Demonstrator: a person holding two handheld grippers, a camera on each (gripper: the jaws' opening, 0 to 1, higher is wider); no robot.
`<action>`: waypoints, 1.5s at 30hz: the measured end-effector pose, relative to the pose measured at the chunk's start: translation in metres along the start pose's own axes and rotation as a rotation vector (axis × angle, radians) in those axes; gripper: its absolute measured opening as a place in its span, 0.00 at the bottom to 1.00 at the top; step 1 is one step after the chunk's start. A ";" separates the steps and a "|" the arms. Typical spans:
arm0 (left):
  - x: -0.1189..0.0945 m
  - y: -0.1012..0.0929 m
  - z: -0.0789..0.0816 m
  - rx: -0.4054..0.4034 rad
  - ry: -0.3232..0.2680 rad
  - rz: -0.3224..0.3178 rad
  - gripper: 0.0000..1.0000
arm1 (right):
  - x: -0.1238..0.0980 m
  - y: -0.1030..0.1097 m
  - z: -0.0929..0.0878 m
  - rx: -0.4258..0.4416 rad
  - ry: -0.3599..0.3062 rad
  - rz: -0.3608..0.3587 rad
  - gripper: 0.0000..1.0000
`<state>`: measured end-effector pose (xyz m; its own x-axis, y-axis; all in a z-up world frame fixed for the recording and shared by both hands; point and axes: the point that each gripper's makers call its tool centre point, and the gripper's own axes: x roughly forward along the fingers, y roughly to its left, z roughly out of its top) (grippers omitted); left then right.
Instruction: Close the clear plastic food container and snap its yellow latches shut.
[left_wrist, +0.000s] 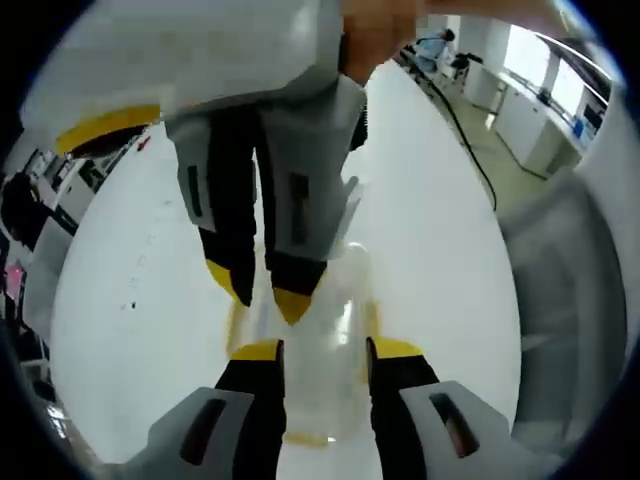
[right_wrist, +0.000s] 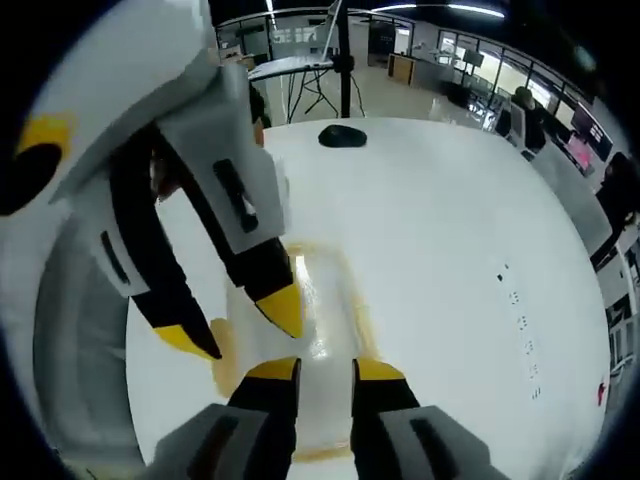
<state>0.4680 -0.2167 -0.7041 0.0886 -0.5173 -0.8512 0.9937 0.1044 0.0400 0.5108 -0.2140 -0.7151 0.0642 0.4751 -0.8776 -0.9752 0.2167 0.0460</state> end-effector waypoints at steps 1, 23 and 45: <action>0.001 -0.001 0.000 0.001 0.000 -0.001 0.29 | 0.000 0.000 0.000 0.001 0.001 0.001 0.17; 0.005 -0.013 -0.005 0.065 0.009 0.065 0.40 | 0.008 -0.017 0.006 -0.027 0.018 0.002 0.24; 0.016 -0.013 -0.016 0.100 0.049 0.162 0.43 | 0.017 -0.016 0.004 -0.034 0.035 0.061 0.28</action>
<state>0.4552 -0.2131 -0.7270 0.2471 -0.4579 -0.8540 0.9687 0.0972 0.2282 0.5282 -0.2061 -0.7284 -0.0024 0.4565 -0.8897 -0.9837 0.1587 0.0841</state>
